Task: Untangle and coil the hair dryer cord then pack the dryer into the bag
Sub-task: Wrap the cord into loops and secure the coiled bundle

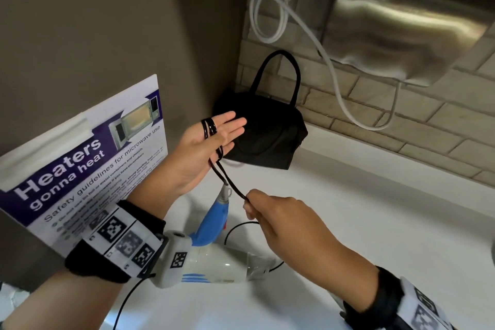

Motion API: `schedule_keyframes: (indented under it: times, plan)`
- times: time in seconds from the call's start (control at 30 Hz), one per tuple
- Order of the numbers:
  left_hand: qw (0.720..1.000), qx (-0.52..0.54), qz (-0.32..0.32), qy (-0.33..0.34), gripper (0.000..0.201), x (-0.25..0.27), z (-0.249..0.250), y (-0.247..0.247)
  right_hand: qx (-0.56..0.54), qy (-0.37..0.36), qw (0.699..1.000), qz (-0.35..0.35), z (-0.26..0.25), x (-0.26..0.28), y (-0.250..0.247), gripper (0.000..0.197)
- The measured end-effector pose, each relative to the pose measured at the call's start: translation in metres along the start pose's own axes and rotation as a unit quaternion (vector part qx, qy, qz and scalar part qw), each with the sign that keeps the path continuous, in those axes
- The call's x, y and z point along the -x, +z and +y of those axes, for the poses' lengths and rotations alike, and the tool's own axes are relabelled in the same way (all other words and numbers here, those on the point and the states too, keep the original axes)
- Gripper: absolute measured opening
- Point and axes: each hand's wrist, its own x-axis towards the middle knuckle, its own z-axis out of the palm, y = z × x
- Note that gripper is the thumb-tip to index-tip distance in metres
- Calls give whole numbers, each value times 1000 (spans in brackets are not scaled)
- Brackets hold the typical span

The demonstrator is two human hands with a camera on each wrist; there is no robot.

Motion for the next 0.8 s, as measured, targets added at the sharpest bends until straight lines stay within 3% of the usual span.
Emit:
schedule_keyframes:
  times: [0.17, 0.3, 0.5, 0.8]
  plan:
    - [994, -39, -94, -31, 44, 10, 0, 3, 62, -31, 987, 144, -3, -7, -34, 21]
    - [985, -1, -154, -77, 52, 19, 7, 8, 94, -51, 977, 184, 0, -27, -65, 16]
    - [954, 54, -275, -109, 54, 29, 11, 13, 42, -90, 977, 190, 12, -62, -77, 28]
    - [935, 65, -324, -127, 37, 43, 17, 19, -153, -90, 974, 142, 33, -88, -38, 20]
